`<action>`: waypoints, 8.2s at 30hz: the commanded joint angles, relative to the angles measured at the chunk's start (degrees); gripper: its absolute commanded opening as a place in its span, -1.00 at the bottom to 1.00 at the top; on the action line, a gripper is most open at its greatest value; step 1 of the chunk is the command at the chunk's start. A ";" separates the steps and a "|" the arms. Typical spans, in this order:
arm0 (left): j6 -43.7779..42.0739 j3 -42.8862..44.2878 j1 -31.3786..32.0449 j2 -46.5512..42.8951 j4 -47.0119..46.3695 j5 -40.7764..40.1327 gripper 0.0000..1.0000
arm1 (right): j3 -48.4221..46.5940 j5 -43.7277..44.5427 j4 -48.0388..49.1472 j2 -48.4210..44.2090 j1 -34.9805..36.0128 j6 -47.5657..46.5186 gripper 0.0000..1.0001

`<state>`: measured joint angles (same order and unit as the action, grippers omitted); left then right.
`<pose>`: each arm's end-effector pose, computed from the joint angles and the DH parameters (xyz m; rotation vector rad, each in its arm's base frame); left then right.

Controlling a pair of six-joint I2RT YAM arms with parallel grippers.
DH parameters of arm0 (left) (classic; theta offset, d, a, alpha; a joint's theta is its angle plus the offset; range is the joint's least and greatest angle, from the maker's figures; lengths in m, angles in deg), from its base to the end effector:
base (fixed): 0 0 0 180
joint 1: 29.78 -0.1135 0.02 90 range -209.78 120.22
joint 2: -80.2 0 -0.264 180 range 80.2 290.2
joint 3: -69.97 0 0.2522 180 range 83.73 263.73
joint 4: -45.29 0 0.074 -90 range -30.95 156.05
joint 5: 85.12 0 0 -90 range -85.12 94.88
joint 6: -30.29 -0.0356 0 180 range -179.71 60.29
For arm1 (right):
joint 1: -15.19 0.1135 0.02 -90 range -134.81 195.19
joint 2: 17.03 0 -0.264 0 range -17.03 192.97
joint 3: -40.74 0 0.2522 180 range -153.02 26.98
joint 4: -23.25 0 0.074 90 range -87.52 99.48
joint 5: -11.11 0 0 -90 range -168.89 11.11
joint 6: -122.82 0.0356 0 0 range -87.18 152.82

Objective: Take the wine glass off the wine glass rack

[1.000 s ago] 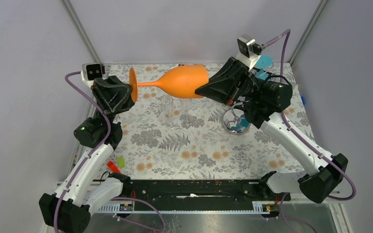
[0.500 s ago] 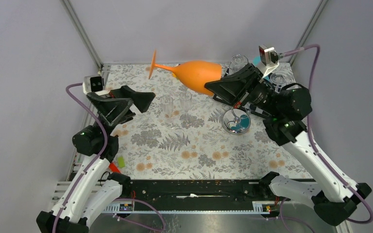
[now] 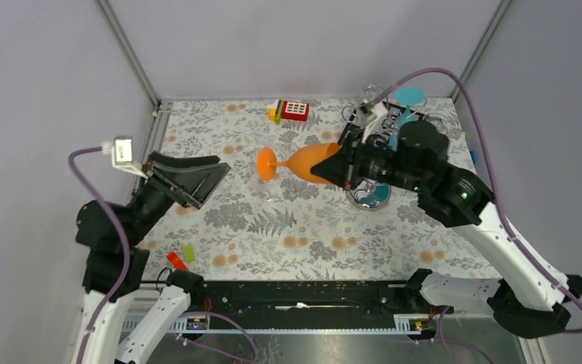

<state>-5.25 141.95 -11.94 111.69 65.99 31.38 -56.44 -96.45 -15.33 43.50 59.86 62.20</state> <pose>0.0773 -0.0416 0.4510 0.0051 1.3884 -1.3551 0.1349 0.1485 0.4903 -0.4866 1.6818 1.2217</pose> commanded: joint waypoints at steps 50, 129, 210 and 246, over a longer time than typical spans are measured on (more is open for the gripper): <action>-23.23 -0.21 -0.09 -1.18 25.17 -18.38 0.98 | -9.00 37.95 -22.96 41.40 19.33 -7.88 -0.37; -24.50 -6.27 -0.13 -4.64 22.50 -21.46 0.98 | 6.47 -1.09 -5.67 -3.28 -66.70 10.15 0.41; -26.94 -5.09 -0.09 -5.86 25.13 -23.42 0.98 | 12.28 -10.58 9.56 -1.00 -70.52 25.63 -1.00; -26.40 -6.14 -0.09 -4.95 24.62 -22.65 0.98 | 23.06 -21.48 29.36 -4.10 -70.86 42.47 -1.00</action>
<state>-31.35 135.04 -11.94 106.44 93.03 8.78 -35.06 -113.41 -1.02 39.13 -10.83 97.81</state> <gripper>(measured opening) 0.989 0.029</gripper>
